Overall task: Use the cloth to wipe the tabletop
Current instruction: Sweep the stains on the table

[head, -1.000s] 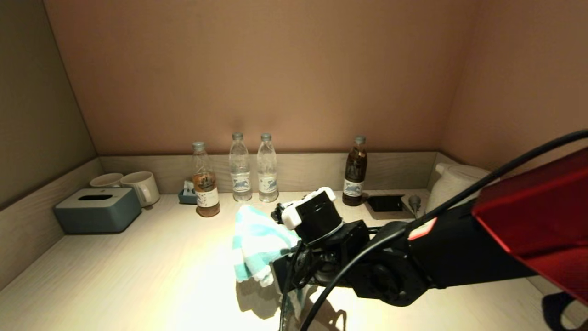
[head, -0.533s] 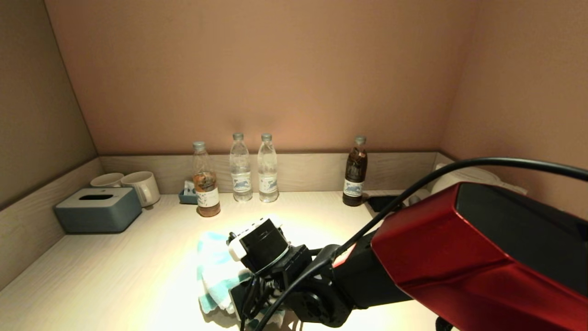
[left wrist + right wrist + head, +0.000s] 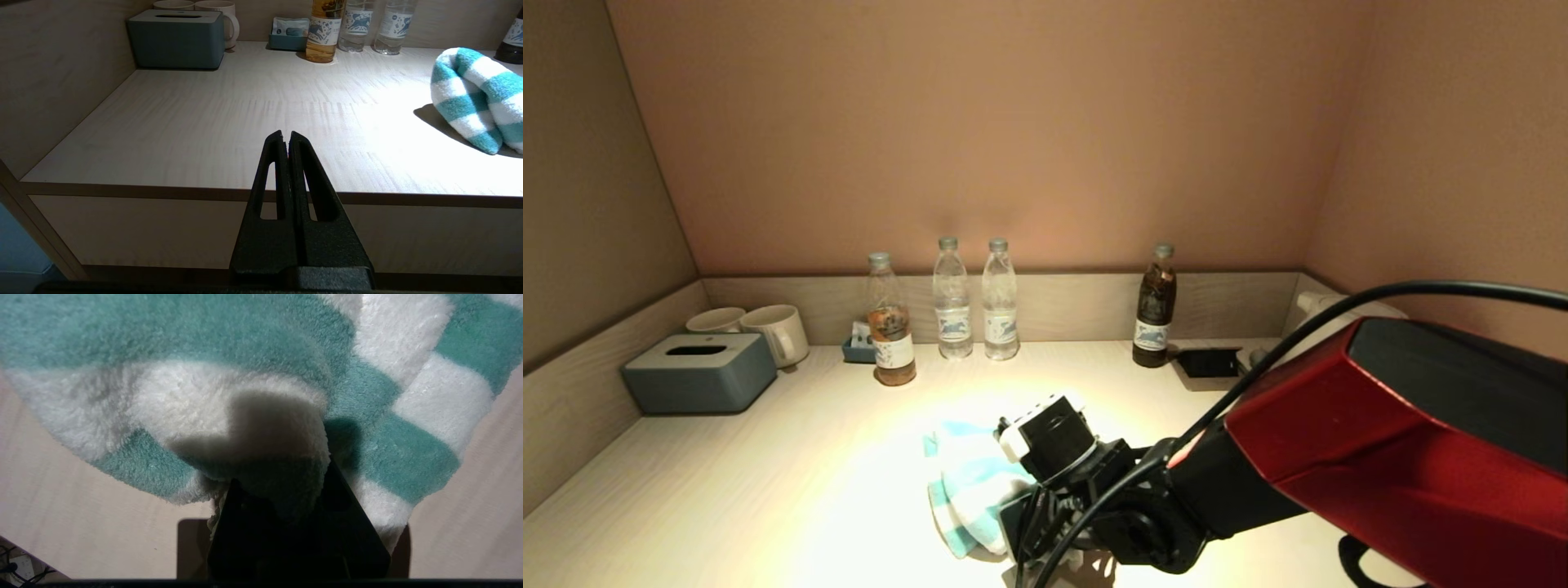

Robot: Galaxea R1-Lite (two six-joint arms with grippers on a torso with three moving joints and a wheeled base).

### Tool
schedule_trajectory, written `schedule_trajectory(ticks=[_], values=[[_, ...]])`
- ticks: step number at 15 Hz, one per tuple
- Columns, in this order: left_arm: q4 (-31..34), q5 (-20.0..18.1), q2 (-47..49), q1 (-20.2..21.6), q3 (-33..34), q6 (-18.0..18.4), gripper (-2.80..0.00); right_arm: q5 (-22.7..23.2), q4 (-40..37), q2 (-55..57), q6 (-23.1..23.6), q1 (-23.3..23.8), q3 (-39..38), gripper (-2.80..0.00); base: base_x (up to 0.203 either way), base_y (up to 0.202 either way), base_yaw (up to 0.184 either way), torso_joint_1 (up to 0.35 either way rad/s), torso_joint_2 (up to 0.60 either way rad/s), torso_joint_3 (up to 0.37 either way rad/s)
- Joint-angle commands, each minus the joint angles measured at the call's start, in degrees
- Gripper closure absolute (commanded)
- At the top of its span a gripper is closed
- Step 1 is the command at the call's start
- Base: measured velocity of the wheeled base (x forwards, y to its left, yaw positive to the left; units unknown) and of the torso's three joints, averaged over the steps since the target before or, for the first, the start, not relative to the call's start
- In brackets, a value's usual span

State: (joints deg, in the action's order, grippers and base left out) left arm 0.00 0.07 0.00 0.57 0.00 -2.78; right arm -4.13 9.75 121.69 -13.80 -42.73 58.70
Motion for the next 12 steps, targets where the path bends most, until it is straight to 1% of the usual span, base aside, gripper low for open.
schedule_trajectory(ticks=[1,4,6,8,12], values=[[0.0,0.01,0.09,0.04,0.0,-0.03,0.0,0.02,1.71,-3.65,0.34,6.4,-6.53,0.0,0.0,0.0,0.0,0.0,0.0,0.0],[0.0,0.01,0.09,0.04,0.0,-0.03,0.0,0.44,2.62,-8.37,1.5,11.26,-11.19,0.0,0.0,0.0,0.0,0.0,0.0,0.0],[0.0,0.01,0.09,0.04,0.0,-0.03,0.0,0.62,2.64,-9.84,2.44,13.0,-12.81,0.0,0.0,0.0,0.0,0.0,0.0,0.0],[0.0,0.01,0.09,0.04,0.0,-0.03,0.0,1.11,2.64,-13.47,3.81,17.07,-16.06,0.0,0.0,0.0,0.0,0.0,0.0,0.0],[0.0,0.01,0.09,0.04,0.0,-0.03,0.0,2.42,2.64,-16.37,5.82,21.86,-18.6,0.0,0.0,0.0,0.0,0.0,0.0,0.0]])
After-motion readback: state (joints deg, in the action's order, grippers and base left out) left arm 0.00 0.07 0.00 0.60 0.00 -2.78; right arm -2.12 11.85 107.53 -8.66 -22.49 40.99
